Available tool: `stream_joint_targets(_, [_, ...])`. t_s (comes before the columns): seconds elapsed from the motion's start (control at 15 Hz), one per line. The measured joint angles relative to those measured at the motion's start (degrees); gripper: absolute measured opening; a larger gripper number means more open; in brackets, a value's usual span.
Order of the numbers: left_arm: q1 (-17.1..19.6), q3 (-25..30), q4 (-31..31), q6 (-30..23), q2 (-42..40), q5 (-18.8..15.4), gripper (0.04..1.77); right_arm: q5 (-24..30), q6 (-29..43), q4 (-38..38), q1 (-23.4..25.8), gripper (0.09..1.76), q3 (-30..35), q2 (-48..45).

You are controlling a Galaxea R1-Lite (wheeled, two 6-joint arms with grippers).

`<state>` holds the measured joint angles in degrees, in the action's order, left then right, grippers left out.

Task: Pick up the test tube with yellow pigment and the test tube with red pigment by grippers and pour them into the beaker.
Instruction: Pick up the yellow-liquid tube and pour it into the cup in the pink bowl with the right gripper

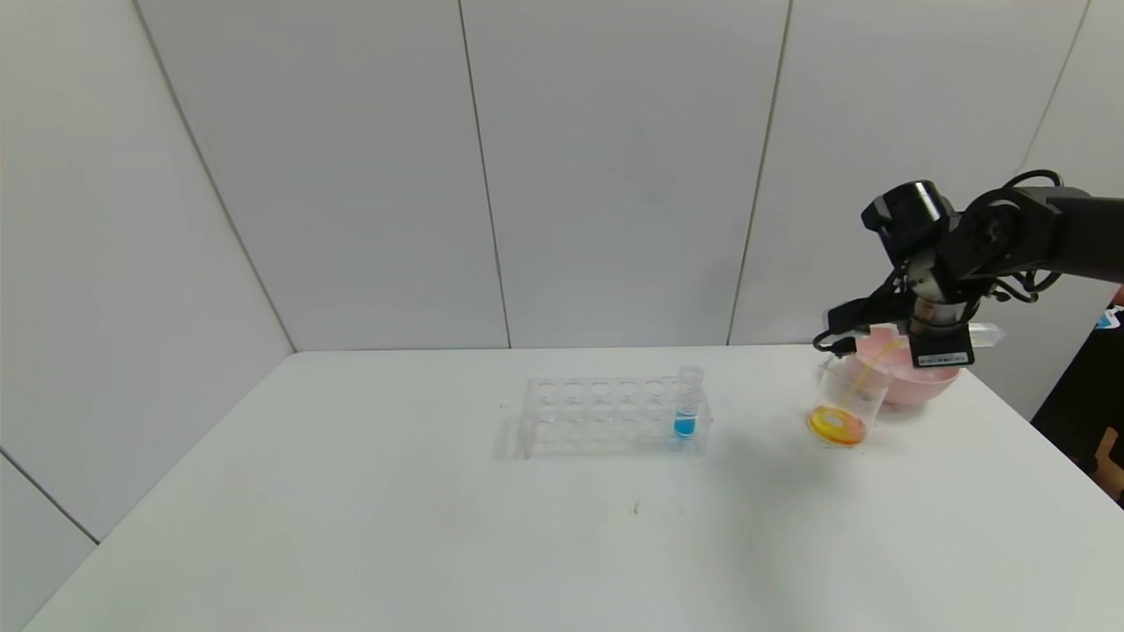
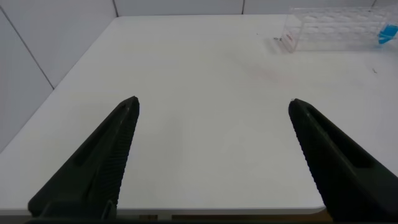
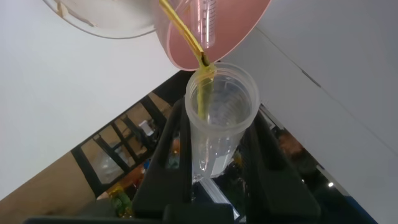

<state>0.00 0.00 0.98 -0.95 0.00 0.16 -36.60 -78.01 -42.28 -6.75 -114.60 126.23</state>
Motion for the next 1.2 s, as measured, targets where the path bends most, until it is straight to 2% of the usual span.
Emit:
stream_joint_targets(0.53, [0.00, 0.00, 0.00, 0.00, 0.00, 0.00, 1.72, -6.40, -3.01, 1.00, -2.08, 0.52, 0.00, -0.33])
stream_joint_targets(1.2, [0.00, 0.00, 0.00, 0.00, 0.00, 0.00, 1.72, -7.61, -3.10, 1.06, -3.22, 0.52, 0.00, -0.32])
